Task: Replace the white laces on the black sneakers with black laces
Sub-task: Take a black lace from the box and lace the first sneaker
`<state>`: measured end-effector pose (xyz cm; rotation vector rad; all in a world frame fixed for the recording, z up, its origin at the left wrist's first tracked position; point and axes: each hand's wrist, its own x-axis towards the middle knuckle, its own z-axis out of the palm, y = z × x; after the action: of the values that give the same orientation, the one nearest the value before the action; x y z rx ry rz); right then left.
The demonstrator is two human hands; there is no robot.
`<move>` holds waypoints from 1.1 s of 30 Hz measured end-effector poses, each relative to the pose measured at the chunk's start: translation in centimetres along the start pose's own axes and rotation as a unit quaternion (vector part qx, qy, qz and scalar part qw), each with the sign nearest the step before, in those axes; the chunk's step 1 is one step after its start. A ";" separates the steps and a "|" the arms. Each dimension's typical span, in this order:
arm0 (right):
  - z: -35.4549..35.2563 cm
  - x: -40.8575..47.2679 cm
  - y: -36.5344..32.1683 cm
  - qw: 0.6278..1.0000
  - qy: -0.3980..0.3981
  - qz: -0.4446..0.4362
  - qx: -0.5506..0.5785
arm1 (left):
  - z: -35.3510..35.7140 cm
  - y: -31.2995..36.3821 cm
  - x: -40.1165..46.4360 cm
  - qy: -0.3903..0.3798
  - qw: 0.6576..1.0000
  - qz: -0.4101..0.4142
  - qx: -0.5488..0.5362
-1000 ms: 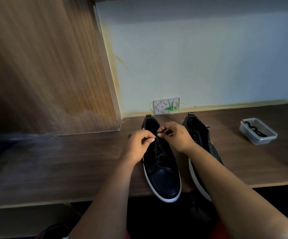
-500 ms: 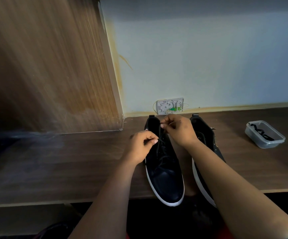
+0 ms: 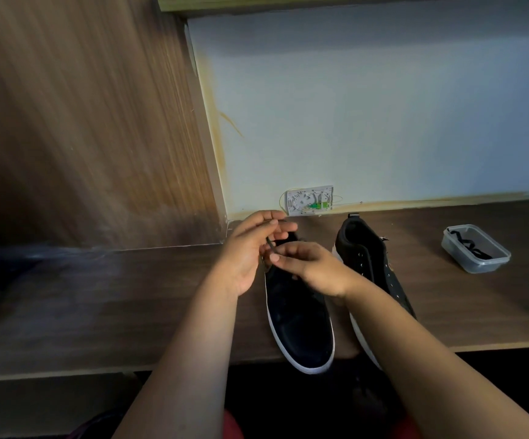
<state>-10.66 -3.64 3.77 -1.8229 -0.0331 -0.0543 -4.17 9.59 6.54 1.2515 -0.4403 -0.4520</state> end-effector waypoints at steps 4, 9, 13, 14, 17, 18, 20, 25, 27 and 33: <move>0.9 -1.0 -0.6 0.999 0.017 -0.029 0.037 | 0.5 1.0 -0.6 0.022 0.998 0.015 -0.059; -1.9 -1.9 -0.8 0.970 0.086 0.005 0.228 | -0.4 1.0 -0.8 0.090 0.974 -0.007 -0.207; -2.6 -2.3 -0.6 0.965 0.115 0.017 0.235 | -0.2 0.8 -0.9 0.023 0.988 -0.020 -0.150; -2.1 -2.2 -0.4 0.973 0.121 0.013 0.196 | 0.1 0.7 -1.0 -0.008 0.993 -0.017 -0.115; -0.2 -2.1 -0.3 0.990 0.084 -0.044 0.106 | 1.8 -0.1 -1.2 -0.057 0.998 0.003 -0.033; 0.1 -2.0 -0.4 0.992 0.074 -0.063 0.081 | 2.3 -0.3 -1.3 -0.055 0.998 0.013 -0.015; 0.3 -2.0 -0.8 0.992 0.072 -0.084 0.062 | 2.9 -0.4 -1.2 -0.032 0.999 0.021 -0.018; -2.2 -2.9 -1.1 0.994 0.046 -0.031 0.099 | 1.4 0.0 -0.3 0.097 0.971 0.015 -0.217; -3.5 -3.3 -0.7 0.994 0.045 -0.014 0.101 | 0.6 0.1 -0.1 0.125 0.962 0.010 -0.241; -5.6 -3.4 0.6 0.986 0.089 -0.022 -0.138 | -0.2 -0.4 0.4 0.207 0.928 0.000 -0.310</move>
<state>-14.11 -9.21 4.41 -2.0867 0.0649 -0.2641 -3.76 9.44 6.16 0.6966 0.0715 -0.2785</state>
